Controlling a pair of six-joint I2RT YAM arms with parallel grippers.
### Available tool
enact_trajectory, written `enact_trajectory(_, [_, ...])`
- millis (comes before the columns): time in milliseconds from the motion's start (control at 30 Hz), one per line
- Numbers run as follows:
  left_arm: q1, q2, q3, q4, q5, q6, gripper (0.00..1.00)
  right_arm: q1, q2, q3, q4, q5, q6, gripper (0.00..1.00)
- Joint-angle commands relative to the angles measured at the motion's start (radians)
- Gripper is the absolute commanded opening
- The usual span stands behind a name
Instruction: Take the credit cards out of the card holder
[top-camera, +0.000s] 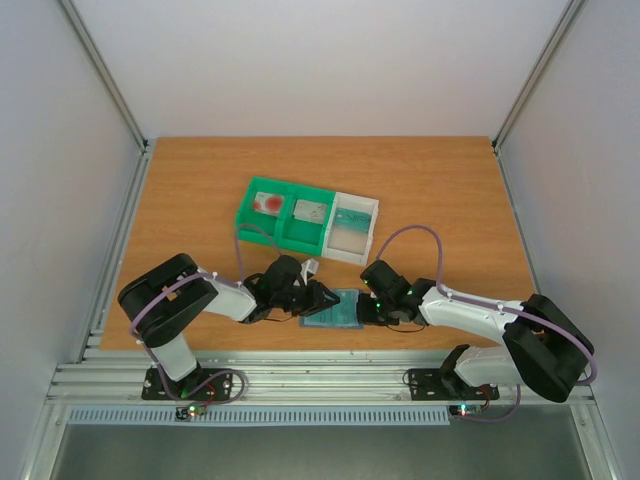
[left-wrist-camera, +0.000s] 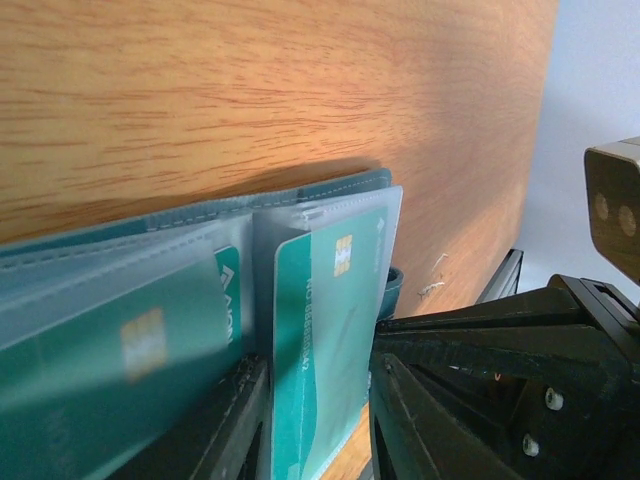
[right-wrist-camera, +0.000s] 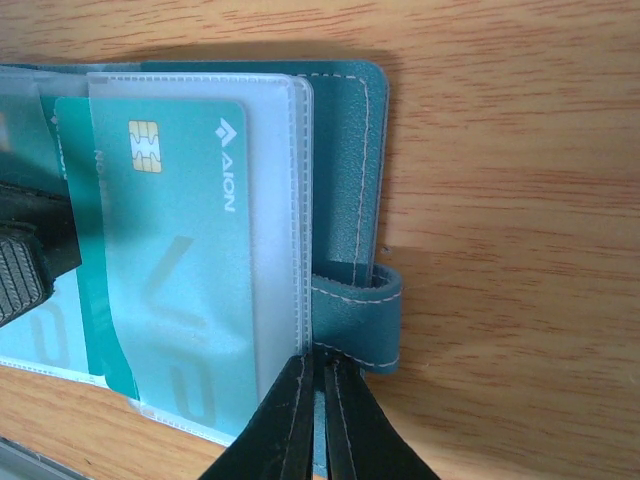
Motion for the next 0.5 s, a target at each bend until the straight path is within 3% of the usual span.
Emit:
enact_trajectory(0, [-0.002, 0.022, -0.014, 0.043, -0.012, 0.003, 0.28, 0.006, 0.017, -0.017, -0.006, 0.030, 0.008, 0.08])
enact_trajectory(267, [-0.002, 0.022, -0.022, 0.086, 0.000, -0.003, 0.19, 0.006, 0.017, -0.018, -0.003, 0.027, 0.006, 0.07])
enact_trajectory(467, [-0.002, 0.019, -0.028, 0.114, 0.005, -0.014, 0.06, 0.006, 0.019, -0.014, -0.003, 0.026, 0.007, 0.08])
